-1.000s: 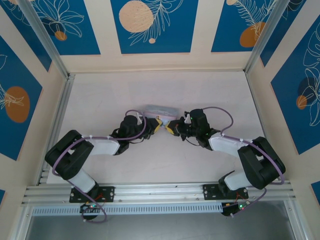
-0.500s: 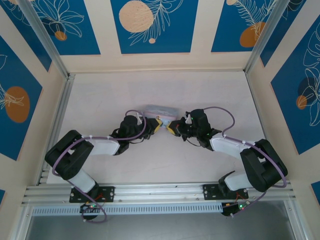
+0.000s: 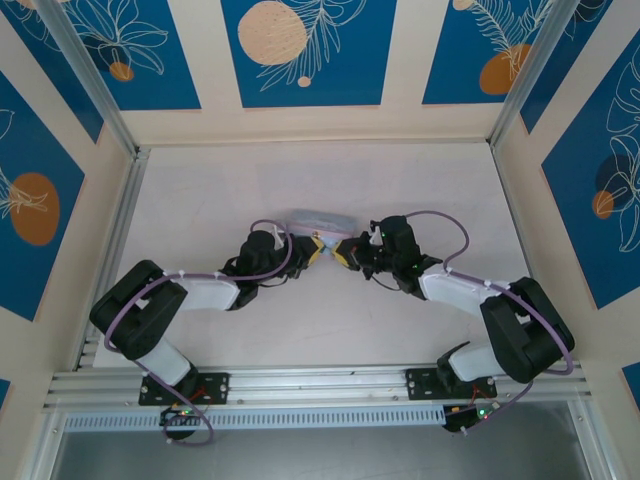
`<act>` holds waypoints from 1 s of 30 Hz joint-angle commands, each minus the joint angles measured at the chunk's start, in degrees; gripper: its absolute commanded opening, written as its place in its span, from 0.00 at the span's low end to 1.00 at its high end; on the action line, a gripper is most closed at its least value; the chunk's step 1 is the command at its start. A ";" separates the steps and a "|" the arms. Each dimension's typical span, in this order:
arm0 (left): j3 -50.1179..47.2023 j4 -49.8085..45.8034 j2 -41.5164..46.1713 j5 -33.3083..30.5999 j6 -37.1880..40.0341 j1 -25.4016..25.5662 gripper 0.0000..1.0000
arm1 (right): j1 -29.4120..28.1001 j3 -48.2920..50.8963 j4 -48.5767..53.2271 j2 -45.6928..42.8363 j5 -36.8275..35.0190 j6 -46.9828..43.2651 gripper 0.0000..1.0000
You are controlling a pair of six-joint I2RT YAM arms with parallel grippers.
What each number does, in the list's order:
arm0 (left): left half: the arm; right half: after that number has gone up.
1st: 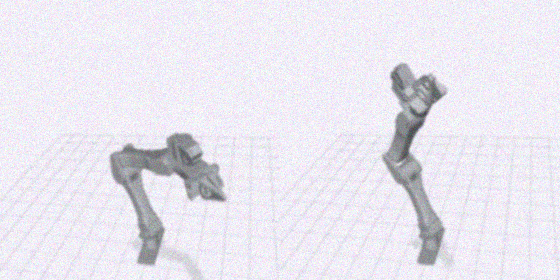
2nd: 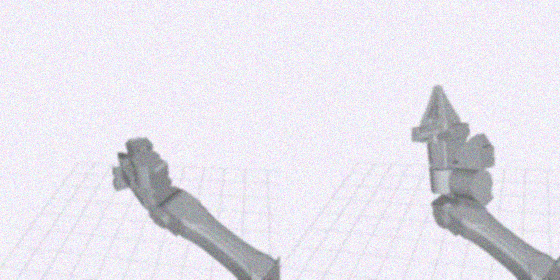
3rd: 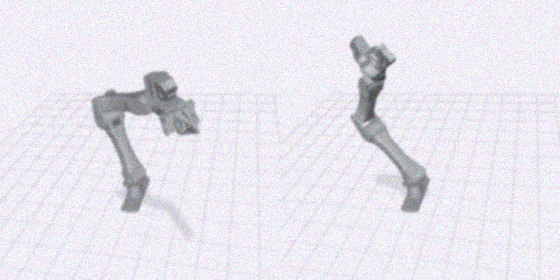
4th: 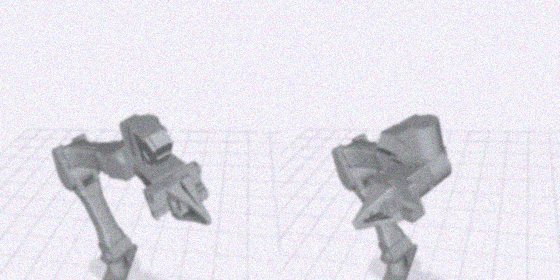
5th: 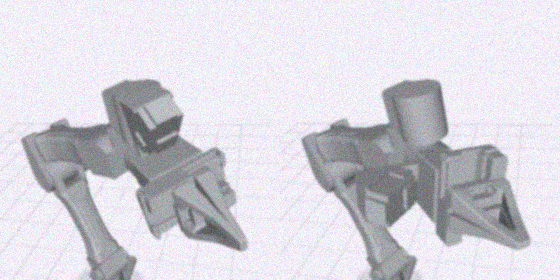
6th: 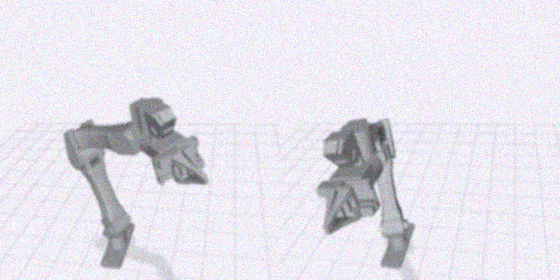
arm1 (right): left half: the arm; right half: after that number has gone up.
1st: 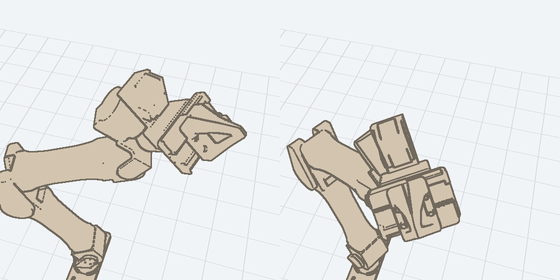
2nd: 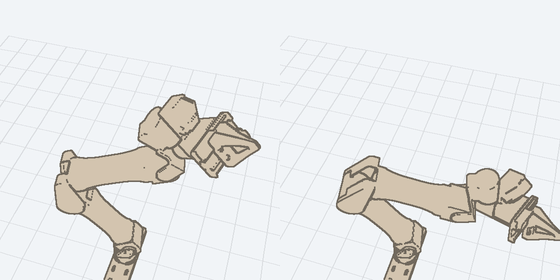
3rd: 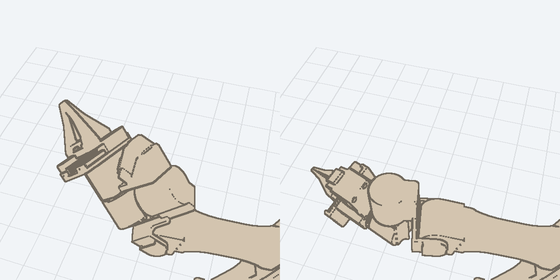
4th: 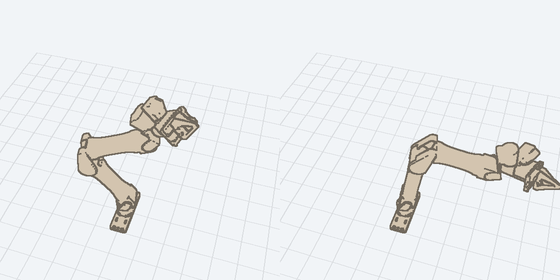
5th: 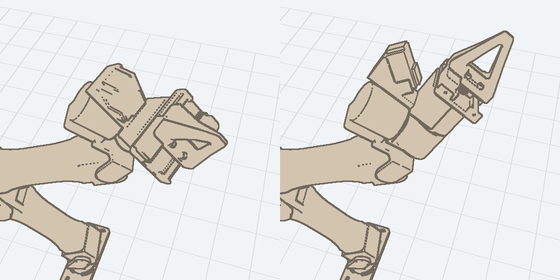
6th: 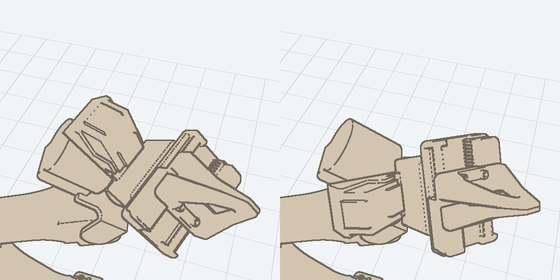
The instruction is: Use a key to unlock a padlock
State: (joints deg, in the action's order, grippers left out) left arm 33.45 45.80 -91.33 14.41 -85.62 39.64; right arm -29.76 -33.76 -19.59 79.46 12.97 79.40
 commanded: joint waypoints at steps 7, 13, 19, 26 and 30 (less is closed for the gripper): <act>-0.05 2.01 1.94 0.00 0.25 0.47 0.00 | -1.44 -2.13 -1.67 1.75 -0.54 0.08 0.00; -0.36 1.94 1.77 -0.27 0.11 0.45 0.00 | -1.44 -1.86 0.57 0.27 -0.84 -1.03 0.00; -0.40 1.79 1.77 -0.35 0.12 0.51 0.00 | -0.75 0.41 3.08 -1.78 -1.11 -1.73 0.00; -0.37 1.66 1.69 -0.44 0.16 0.48 0.00 | -0.41 0.55 3.32 -2.72 -1.11 -1.88 0.00; -0.39 1.66 1.80 -0.59 0.14 0.53 0.00 | -0.40 -0.39 3.51 -2.38 -0.90 -2.01 0.00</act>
State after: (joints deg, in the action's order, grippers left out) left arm 33.45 45.78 -91.20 14.46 -85.62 39.66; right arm -30.35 -33.34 -17.04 78.15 12.19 78.52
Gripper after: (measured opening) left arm 0.093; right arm 0.050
